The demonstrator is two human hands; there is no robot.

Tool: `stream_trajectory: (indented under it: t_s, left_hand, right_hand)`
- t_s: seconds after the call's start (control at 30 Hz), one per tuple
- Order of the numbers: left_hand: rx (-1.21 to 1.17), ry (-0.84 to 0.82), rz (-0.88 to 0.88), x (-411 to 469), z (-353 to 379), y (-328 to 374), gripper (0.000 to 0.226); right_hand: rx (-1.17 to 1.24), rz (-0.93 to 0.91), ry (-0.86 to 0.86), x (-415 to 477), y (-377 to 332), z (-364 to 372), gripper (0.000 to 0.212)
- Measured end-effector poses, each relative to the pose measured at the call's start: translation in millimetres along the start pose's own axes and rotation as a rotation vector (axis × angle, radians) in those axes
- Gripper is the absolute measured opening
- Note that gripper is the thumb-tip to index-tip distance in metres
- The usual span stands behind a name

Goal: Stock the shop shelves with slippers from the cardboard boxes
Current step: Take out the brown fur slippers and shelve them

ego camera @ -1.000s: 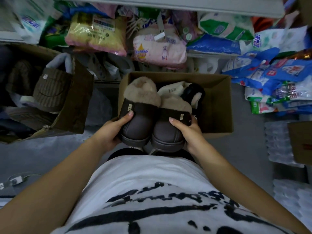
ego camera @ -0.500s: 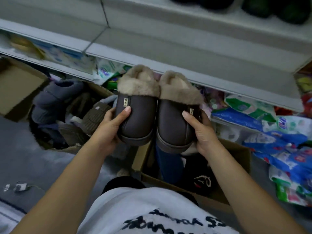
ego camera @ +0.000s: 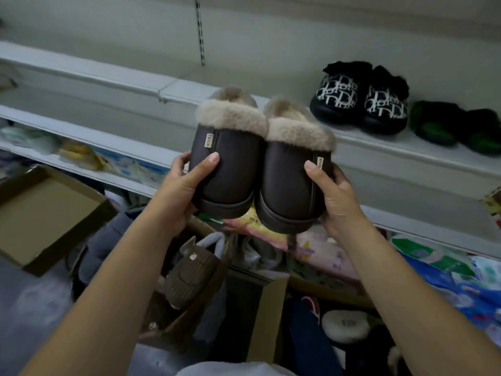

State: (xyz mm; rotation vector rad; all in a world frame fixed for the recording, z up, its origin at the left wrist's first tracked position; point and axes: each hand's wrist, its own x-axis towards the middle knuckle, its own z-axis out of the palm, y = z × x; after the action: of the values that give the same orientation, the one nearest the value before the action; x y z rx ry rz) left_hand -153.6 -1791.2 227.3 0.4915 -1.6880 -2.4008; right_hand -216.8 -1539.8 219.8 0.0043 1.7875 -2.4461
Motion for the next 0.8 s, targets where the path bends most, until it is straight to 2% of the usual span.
stream_trajectory:
  t_s: [0.1, 0.2, 0.33, 0.47, 0.53, 0.6, 0.7, 0.8]
  left_hand:
    - [0.045, -0.074, 0.035, 46, -4, 36, 0.078]
    - [0.094, -0.146, 0.031, 99, -4, 65, 0.084]
    - [0.128, -0.240, -0.088, 148, -3, 83, 0.105]
    - [0.181, -0.327, -0.074, 167, -16, 76, 0.120]
    - [0.269, -0.406, -0.048, 174, -27, 70, 0.129]
    - [0.426, -0.478, 0.039, 179, -34, 67, 0.128]
    - [0.587, -0.505, 0.148, 188, -35, 73, 0.111]
    - [0.804, -0.447, 0.228, 216, -32, 82, 0.120]
  right_hand:
    - [-0.005, -0.066, 0.071, 41, -17, 33, 0.045]
    - [-0.078, -0.116, 0.126, 82, -32, 60, 0.055]
    - [-0.224, -0.004, 0.161, 114, -39, 84, 0.057]
    - [-0.409, 0.180, 0.007, 111, -39, 87, 0.096]
    - [-0.433, 0.189, -0.073, 108, -38, 83, 0.104]
    - [-0.443, 0.171, -0.113, 107, -38, 82, 0.115]
    - [-0.468, 0.135, -0.067, 123, -36, 84, 0.125]
    - [-0.495, 0.055, 0.008, 147, -34, 85, 0.128]
